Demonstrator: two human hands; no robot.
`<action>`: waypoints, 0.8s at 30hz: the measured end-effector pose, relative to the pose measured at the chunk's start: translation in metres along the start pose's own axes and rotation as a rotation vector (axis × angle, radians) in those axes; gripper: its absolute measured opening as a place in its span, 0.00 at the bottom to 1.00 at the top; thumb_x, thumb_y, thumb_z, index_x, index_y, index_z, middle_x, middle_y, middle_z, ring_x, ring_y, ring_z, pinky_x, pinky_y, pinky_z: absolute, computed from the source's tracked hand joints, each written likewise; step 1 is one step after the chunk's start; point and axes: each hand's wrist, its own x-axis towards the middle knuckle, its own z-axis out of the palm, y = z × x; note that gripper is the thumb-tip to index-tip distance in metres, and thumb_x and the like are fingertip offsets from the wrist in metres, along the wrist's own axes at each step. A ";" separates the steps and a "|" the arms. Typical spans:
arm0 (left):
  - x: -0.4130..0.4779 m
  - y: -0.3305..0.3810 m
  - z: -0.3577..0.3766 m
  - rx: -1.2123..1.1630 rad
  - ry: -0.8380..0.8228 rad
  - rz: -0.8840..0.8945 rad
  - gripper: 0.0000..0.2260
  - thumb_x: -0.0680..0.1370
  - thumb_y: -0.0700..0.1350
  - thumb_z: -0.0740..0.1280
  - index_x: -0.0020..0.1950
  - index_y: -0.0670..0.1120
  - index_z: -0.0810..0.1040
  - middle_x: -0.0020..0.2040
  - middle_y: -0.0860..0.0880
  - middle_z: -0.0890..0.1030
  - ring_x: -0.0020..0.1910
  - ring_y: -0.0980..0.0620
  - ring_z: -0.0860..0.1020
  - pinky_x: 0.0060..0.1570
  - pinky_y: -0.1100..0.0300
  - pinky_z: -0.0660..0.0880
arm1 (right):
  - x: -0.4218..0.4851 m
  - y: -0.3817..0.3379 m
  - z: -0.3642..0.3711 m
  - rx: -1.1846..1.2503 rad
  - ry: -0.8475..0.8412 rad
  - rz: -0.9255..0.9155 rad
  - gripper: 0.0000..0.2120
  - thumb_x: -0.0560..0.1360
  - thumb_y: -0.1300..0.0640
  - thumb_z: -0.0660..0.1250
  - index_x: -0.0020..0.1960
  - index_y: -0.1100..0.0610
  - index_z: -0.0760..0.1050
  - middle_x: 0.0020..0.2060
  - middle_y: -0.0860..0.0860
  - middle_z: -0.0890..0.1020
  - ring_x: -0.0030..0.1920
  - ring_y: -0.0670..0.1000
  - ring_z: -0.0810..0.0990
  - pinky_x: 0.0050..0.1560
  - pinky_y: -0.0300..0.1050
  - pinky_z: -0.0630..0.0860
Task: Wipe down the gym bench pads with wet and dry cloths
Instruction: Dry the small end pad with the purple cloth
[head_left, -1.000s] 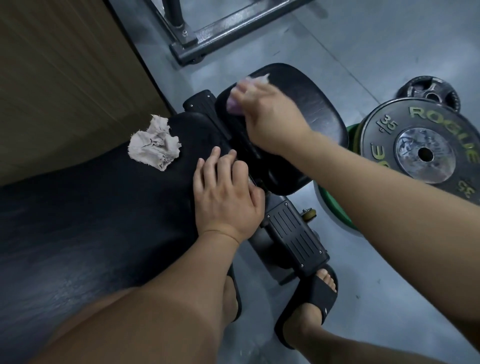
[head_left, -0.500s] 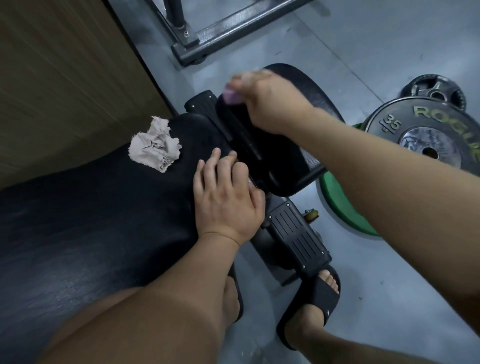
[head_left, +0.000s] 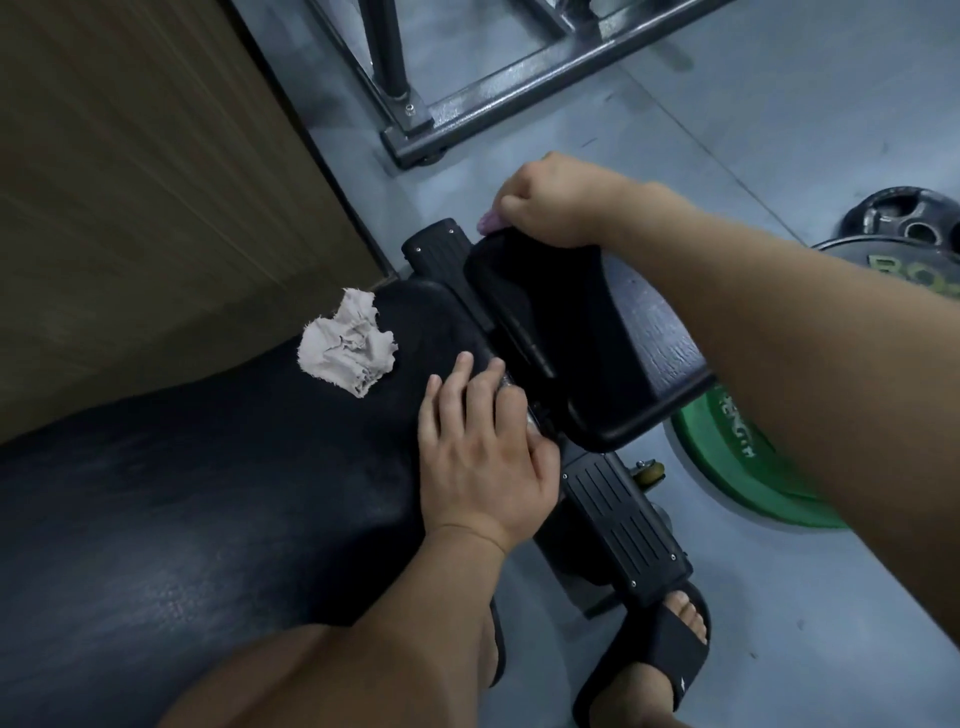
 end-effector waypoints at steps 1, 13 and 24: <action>0.000 0.000 0.000 -0.002 -0.006 -0.001 0.11 0.74 0.47 0.63 0.54 0.45 0.77 0.68 0.44 0.76 0.77 0.40 0.65 0.76 0.39 0.58 | 0.007 -0.002 -0.002 -0.024 -0.026 0.006 0.19 0.77 0.37 0.65 0.58 0.48 0.83 0.60 0.53 0.83 0.61 0.57 0.76 0.65 0.48 0.73; 0.000 -0.001 0.000 -0.008 -0.020 0.007 0.13 0.74 0.47 0.64 0.56 0.44 0.78 0.69 0.44 0.76 0.77 0.40 0.65 0.76 0.40 0.58 | 0.025 0.002 -0.019 -0.207 -0.225 0.032 0.28 0.78 0.35 0.63 0.60 0.58 0.79 0.62 0.56 0.77 0.63 0.59 0.75 0.66 0.49 0.70; 0.000 -0.001 -0.001 -0.014 -0.005 0.007 0.11 0.73 0.46 0.64 0.53 0.44 0.77 0.68 0.43 0.76 0.76 0.40 0.65 0.76 0.39 0.58 | 0.017 -0.035 -0.002 -0.170 -0.214 0.013 0.23 0.79 0.42 0.65 0.65 0.58 0.78 0.64 0.58 0.79 0.64 0.60 0.75 0.57 0.46 0.69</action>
